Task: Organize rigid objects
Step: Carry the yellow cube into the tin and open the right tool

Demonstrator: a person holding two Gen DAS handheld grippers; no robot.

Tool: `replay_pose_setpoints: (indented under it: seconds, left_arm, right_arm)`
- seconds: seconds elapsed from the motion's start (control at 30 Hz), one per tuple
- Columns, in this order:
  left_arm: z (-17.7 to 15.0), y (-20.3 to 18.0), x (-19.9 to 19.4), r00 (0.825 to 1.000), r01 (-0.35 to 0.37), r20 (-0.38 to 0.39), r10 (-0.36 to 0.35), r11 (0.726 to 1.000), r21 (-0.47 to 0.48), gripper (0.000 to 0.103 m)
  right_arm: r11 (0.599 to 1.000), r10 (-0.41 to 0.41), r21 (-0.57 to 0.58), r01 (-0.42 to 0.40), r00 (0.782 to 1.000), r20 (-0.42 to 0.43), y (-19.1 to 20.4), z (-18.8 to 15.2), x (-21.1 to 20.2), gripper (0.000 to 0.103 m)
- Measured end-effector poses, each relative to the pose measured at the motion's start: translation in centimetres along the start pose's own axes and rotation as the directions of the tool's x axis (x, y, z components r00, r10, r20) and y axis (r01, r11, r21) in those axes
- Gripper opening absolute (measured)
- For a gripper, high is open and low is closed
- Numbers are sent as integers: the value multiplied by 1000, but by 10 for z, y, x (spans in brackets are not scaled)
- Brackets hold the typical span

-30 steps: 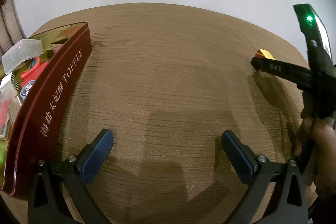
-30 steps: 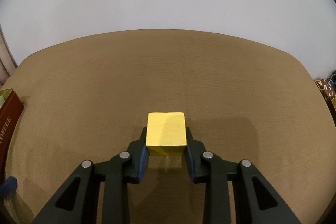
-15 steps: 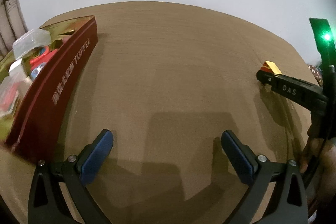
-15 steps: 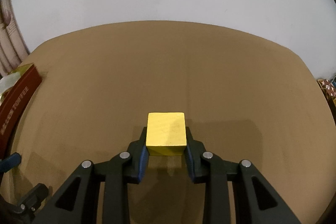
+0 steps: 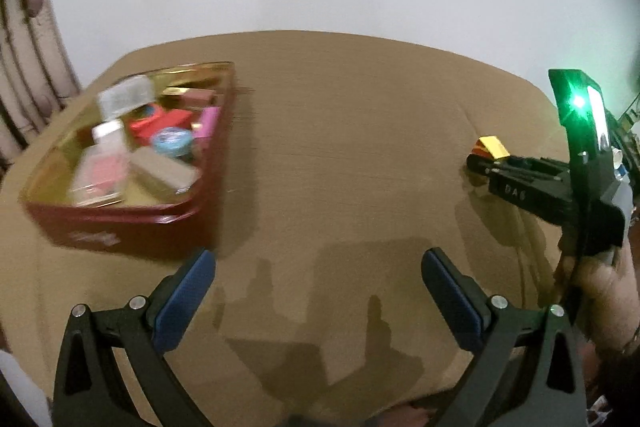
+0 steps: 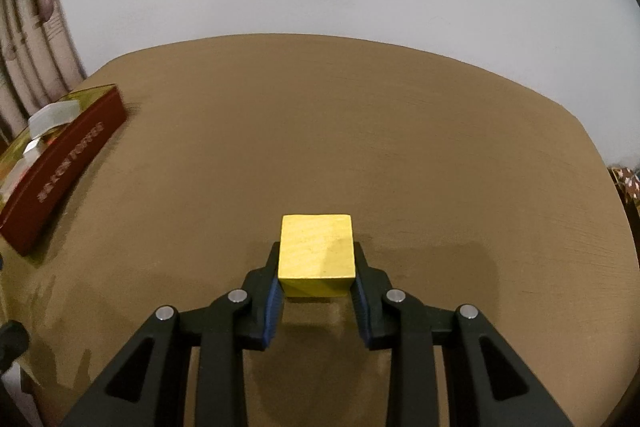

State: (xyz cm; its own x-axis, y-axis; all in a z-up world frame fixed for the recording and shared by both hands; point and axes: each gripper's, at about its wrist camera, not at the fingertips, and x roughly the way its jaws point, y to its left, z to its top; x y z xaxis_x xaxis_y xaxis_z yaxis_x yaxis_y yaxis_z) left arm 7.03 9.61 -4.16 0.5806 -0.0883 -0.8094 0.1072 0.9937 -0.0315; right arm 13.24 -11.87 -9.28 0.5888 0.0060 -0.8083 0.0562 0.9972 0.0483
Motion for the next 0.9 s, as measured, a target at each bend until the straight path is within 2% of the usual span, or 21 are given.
replay_pose_setpoints:
  seconds: [0.03,0.1,0.23,0.33,0.43,0.53,0.67,0.77,0.9]
  left_arm:
    - [-4,8,-5,1000,-4,0,4,1000,-5,102]
    - [-13,30,-18,1000,-29,-1,29,999,-30,102]
    - [-28,83,-35,994,-112,-23,110,987,-115,102]
    - [-41,126,-43,982,-190,-48,184,961,-200,102]
    - [-57,163,-49,965,-263,-69,254,923,-281,102]
    - [-67,189,-53,955,-295,-92,281,889,-350,102]
    - [-77,199,-63,951,-307,-96,293,868,-390,102]
    - [-76,198,-63,951,-308,-93,295,869,-387,102]
    - [-77,193,-68,953,-300,-74,295,876,-378,102]
  right_arm:
    - [1000,5,-11,-5,1000,3,-3,3,-3,30]
    - [999,24,-44,-23,1000,10,21,-5,-20,30]
    - [988,99,-126,-93,994,42,66,13,-44,30]
    - [972,166,-181,-153,984,61,106,31,-59,30]
    - [945,247,-240,-223,966,73,153,51,-74,30]
    - [917,311,-278,-285,949,51,193,72,-74,30]
    - [886,355,-315,-340,935,-10,239,78,-63,30]
    - [862,374,-341,-374,925,-69,276,72,-44,30]
    - [852,375,-355,-386,922,-102,291,60,-32,30]
